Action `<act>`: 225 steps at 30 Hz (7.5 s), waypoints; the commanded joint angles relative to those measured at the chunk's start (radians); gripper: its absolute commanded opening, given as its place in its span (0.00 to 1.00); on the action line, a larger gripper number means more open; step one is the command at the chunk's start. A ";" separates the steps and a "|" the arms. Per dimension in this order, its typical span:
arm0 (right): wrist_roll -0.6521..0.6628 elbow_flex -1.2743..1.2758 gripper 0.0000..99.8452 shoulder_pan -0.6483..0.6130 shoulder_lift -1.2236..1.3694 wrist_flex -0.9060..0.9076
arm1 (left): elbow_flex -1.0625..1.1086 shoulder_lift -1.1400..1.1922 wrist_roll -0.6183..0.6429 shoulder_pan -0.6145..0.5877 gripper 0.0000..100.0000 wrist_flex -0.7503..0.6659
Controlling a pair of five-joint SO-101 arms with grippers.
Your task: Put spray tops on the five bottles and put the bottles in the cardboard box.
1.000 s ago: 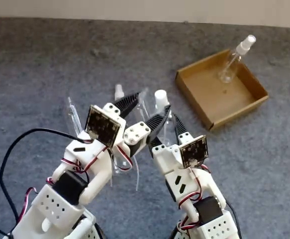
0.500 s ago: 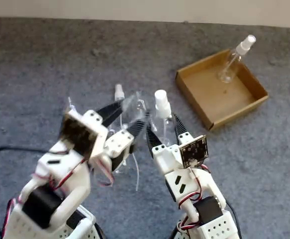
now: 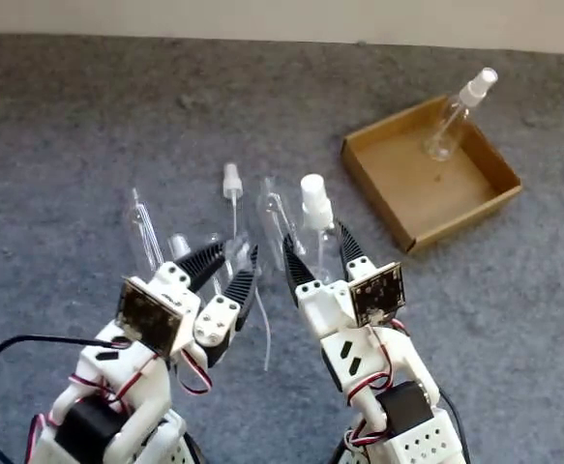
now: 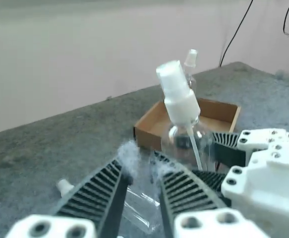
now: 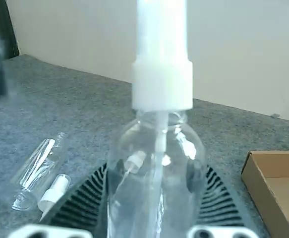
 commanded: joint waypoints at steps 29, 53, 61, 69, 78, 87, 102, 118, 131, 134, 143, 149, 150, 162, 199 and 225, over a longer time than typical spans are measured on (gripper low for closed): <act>0.002 -0.131 0.11 -0.004 -0.018 -0.044 | 0.375 -0.044 0.009 0.303 0.01 -0.187; 0.000 -0.202 0.11 -0.012 -0.018 -0.039 | 0.444 -0.041 0.011 0.361 0.01 -0.506; 0.000 -0.268 0.11 -0.012 -0.018 -0.038 | 0.444 -0.041 0.011 0.321 0.01 -0.516; 0.003 -0.346 0.11 -0.145 -0.018 0.133 | 0.444 -0.041 0.009 0.302 0.01 -0.516; 0.006 -0.380 0.11 -0.130 -0.018 0.160 | 0.444 -0.041 0.009 0.176 0.01 -0.516; 0.006 -0.375 0.11 0.081 -0.018 0.157 | 0.441 -0.042 0.009 0.176 0.01 -0.425; 0.008 -0.369 0.12 0.335 0.016 0.070 | 0.444 -0.042 0.005 0.163 0.01 -0.330; 0.008 -0.407 0.12 0.433 0.705 -0.461 | 0.444 -0.042 0.006 0.058 0.01 -0.333; 0.008 -0.742 0.12 0.435 1.288 -0.664 | 0.444 -0.042 0.005 0.058 0.01 -0.331; 0.008 -0.799 0.12 0.437 1.399 -0.700 | 0.444 -0.042 0.005 0.058 0.01 -0.331; 0.008 -0.978 0.12 0.479 1.704 -0.809 | 0.444 -0.042 0.005 0.058 0.01 -0.331; 0.008 -1.090 0.12 0.481 1.871 -0.809 | 0.444 -0.041 0.005 0.058 0.01 -0.331; 0.008 -1.107 0.12 0.481 1.896 -0.809 | 0.444 -0.041 0.005 0.058 0.01 -0.331; 0.008 -1.267 0.12 0.481 2.106 -0.809 | 0.444 -0.041 0.005 0.058 0.01 -0.331; 0.008 -1.342 0.12 0.476 2.367 -0.977 | 0.444 -0.041 0.005 0.058 0.01 -0.331; 0.008 -1.336 0.22 0.470 2.367 -0.972 | 0.444 -0.041 0.005 0.058 0.01 -0.331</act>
